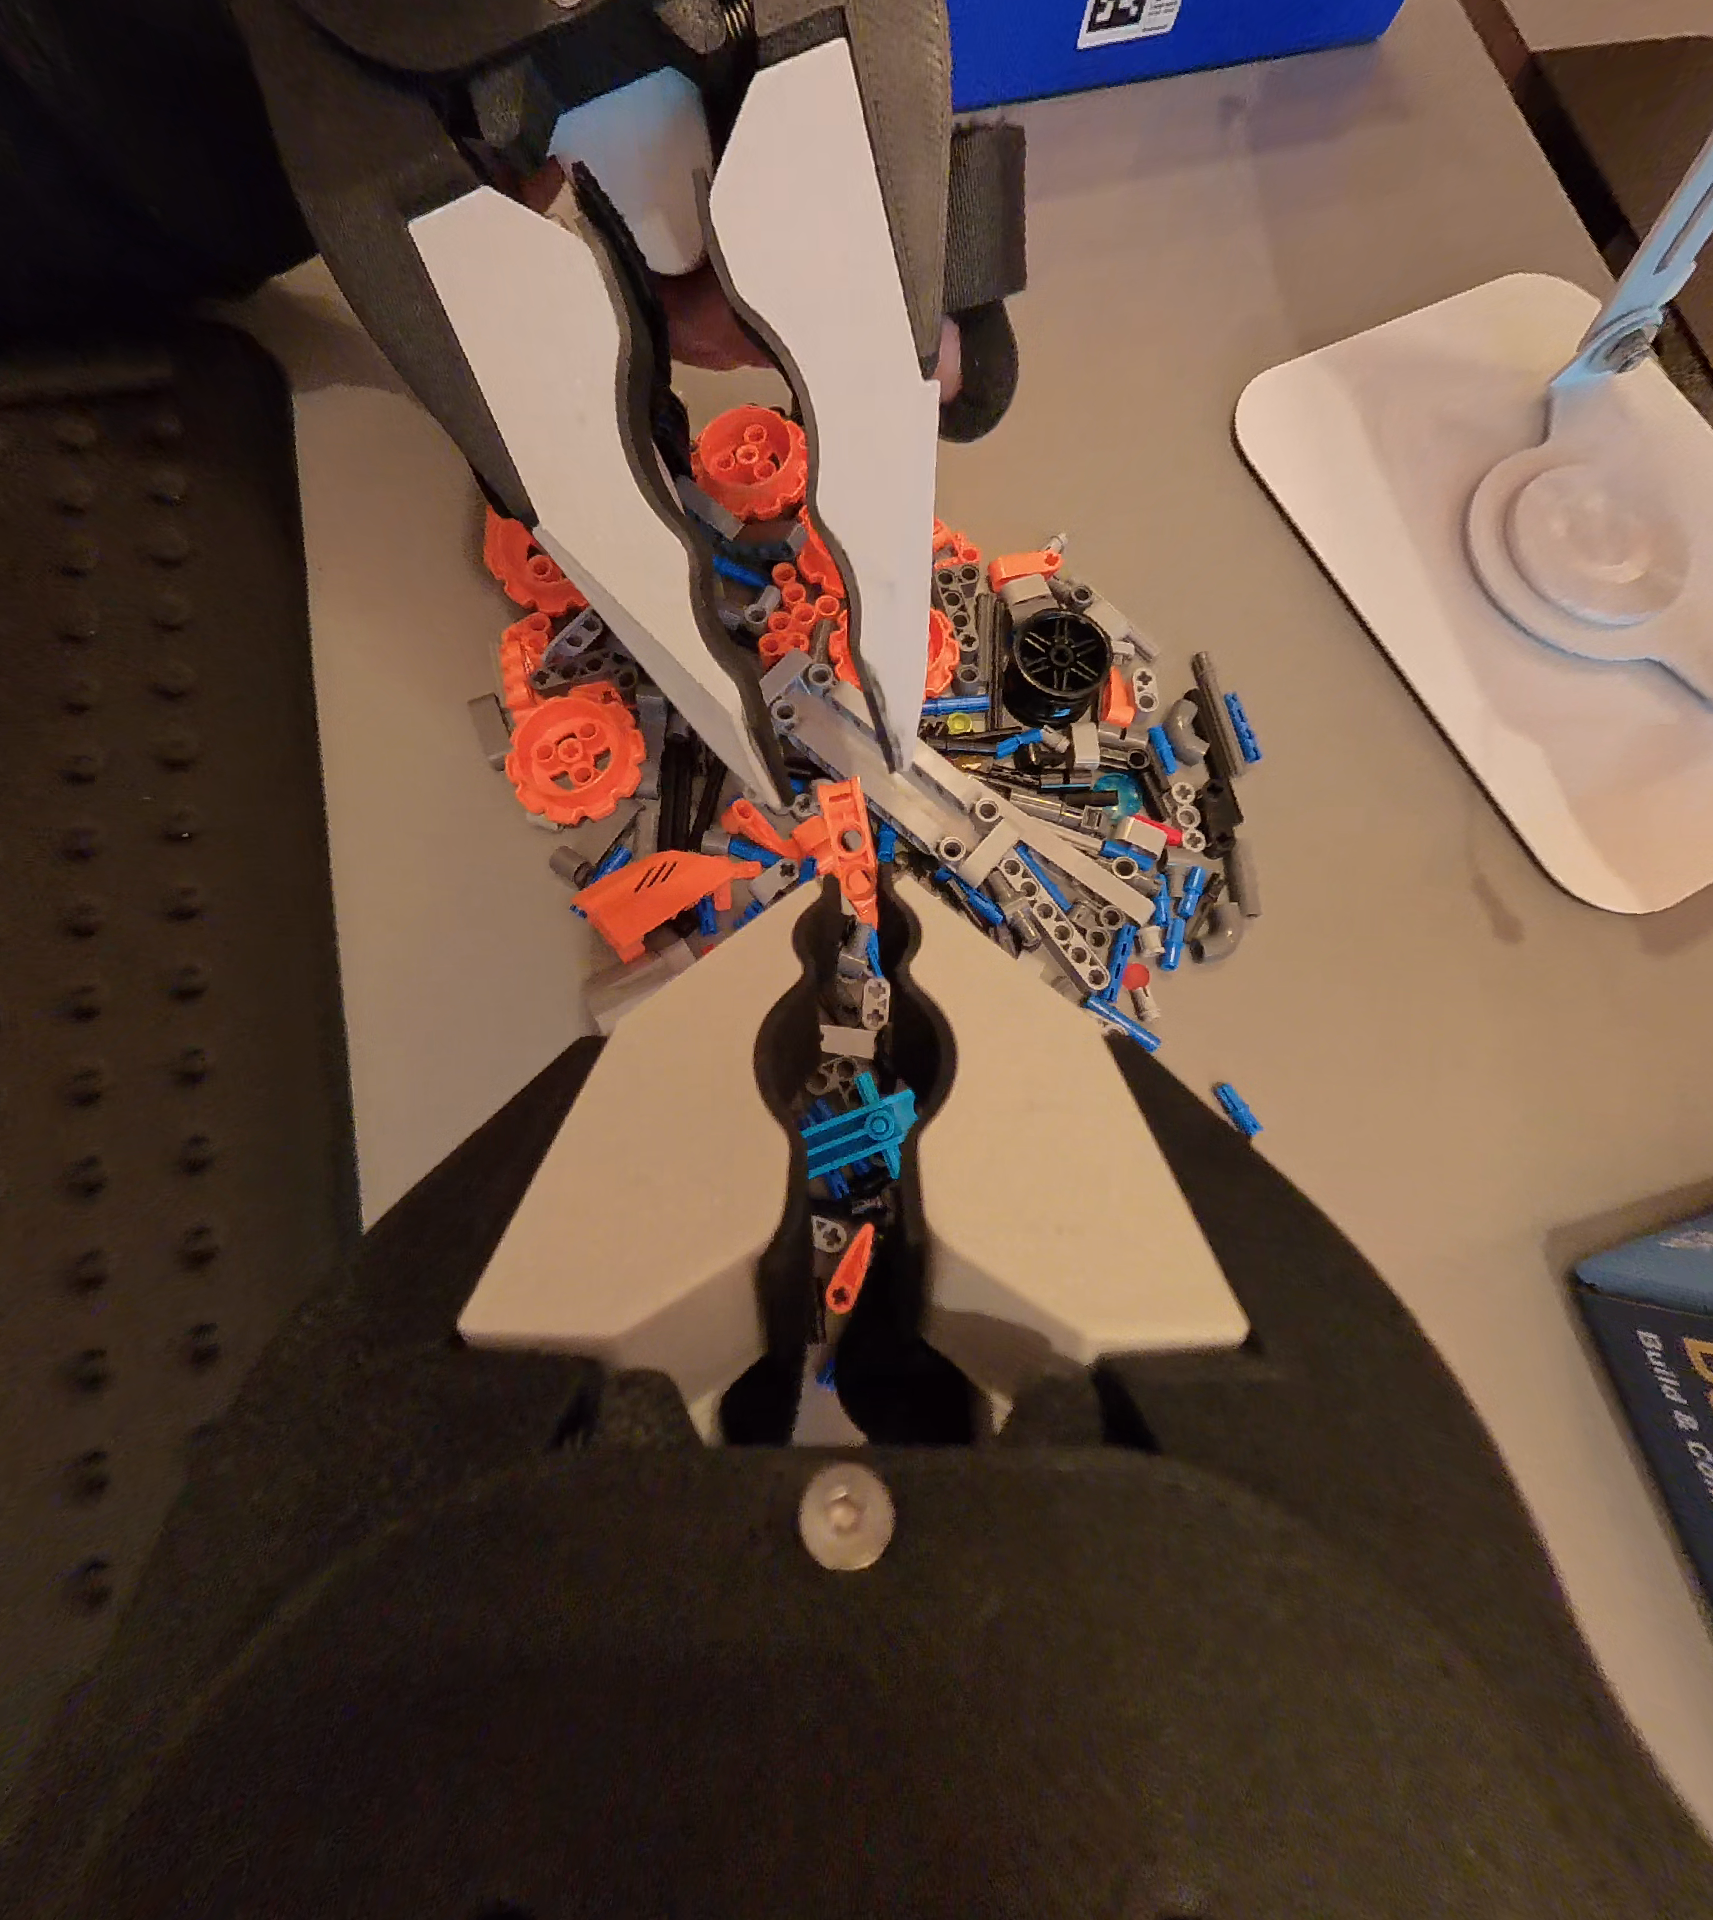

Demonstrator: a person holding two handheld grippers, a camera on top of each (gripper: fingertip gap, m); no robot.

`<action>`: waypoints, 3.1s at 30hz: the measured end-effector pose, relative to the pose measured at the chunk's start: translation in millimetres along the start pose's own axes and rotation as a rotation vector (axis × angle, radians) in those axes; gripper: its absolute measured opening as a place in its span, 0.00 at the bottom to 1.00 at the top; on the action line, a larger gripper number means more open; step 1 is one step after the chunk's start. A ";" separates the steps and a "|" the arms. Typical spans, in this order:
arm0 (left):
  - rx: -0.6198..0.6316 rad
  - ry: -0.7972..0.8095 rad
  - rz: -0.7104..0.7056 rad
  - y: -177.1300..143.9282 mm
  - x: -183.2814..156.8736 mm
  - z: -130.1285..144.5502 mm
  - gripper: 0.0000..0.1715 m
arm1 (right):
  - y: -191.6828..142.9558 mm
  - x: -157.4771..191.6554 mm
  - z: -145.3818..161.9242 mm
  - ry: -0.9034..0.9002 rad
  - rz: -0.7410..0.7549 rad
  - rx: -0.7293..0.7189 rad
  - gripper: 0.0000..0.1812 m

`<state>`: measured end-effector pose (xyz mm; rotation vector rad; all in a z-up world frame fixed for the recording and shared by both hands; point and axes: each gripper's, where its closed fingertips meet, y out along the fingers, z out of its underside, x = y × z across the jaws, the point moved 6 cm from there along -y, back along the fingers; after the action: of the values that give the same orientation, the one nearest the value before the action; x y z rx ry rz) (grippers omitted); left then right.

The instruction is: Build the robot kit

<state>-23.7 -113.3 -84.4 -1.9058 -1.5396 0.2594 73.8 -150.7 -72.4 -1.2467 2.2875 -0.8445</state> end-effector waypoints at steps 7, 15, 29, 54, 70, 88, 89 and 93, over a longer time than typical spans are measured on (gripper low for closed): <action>-0.034 0.023 0.015 7.1 -7.5 -7.4 0.06 | 0.3 6.1 -1.9 -0.038 0.004 0.010 0.02; -0.080 0.064 -0.011 6.5 -8.9 -14.5 0.03 | -5.1 9.2 -1.1 -0.019 0.015 -0.011 0.04; -0.164 0.142 -0.083 2.0 -12.7 -31.3 0.03 | -19.8 11.8 -0.1 0.010 0.047 -0.088 0.03; 0.107 0.026 0.026 4.0 -2.9 12.5 0.09 | -10.5 82.2 98.0 0.104 -0.115 0.322 0.06; 0.105 0.026 -0.006 -4.5 1.2 12.5 0.09 | -25.2 26.8 95.6 0.145 0.005 0.328 0.05; 0.134 0.026 -0.024 -5.8 4.1 17.3 0.08 | -5.2 6.6 87.6 0.112 0.102 0.353 0.05; 0.137 0.024 -0.030 -6.8 5.2 18.0 0.09 | -8.4 5.3 83.7 0.107 0.109 0.338 0.05; 0.147 0.015 -0.043 -10.0 9.0 21.4 0.09 | -10.4 8.0 58.4 0.086 0.063 0.246 0.04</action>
<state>-40.6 -96.2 -92.3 -1.7547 -1.5072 0.3296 110.8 -180.3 -109.0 -1.0439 2.1939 -1.1371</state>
